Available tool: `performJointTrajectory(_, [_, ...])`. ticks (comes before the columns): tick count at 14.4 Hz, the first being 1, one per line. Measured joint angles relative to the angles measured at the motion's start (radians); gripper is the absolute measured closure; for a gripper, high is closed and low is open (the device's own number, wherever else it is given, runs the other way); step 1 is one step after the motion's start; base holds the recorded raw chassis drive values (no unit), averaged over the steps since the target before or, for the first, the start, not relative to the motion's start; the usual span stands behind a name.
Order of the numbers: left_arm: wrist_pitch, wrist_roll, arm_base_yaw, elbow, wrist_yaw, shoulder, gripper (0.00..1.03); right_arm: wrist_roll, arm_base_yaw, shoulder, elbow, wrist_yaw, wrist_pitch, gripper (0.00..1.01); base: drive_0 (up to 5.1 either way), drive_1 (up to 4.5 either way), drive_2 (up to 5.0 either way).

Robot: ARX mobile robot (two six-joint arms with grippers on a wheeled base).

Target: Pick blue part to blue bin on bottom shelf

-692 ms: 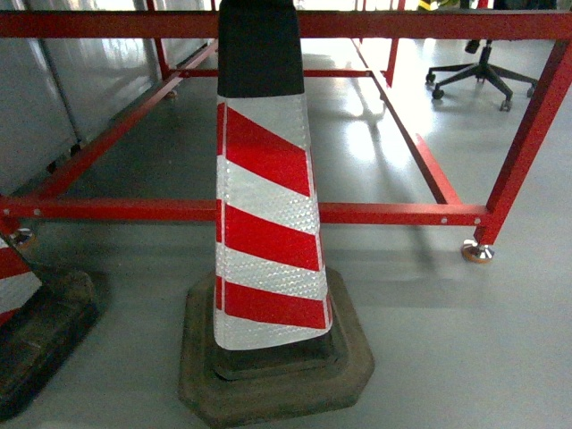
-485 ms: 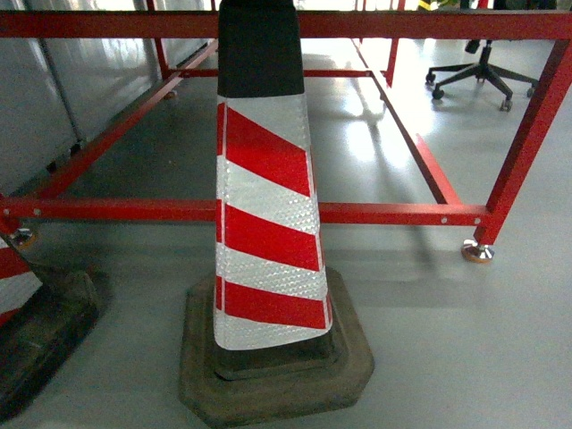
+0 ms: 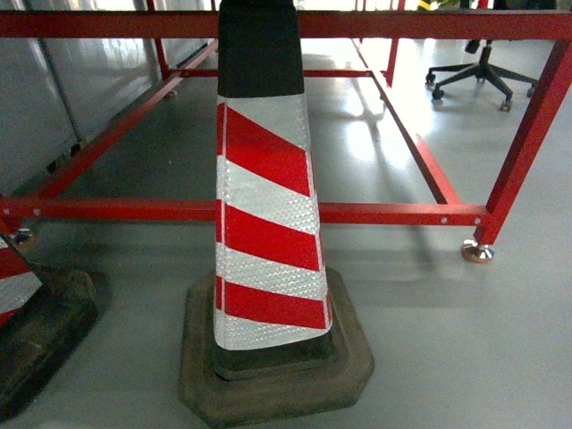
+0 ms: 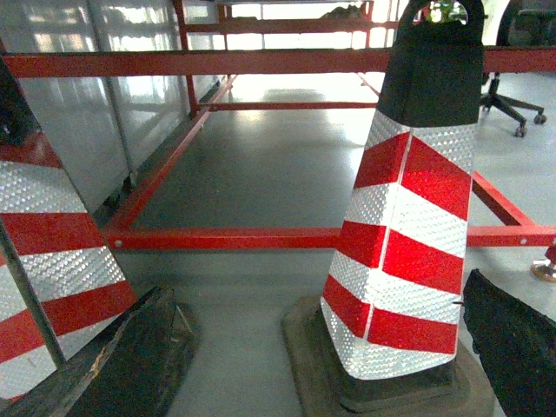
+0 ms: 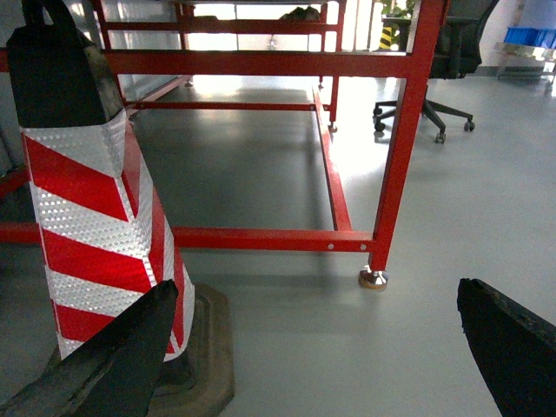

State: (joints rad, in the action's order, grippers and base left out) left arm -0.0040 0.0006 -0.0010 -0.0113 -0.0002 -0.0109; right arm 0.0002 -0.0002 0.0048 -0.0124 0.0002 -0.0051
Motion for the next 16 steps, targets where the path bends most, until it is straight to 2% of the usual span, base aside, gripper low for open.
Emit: performJointTrajectory(16, [0.000,0.000,0.000,0.000,0.000,0.000,0.05,0.000,0.000,0.000,0.000,0.000,0.000,0.03,0.0,0.00,0.0])
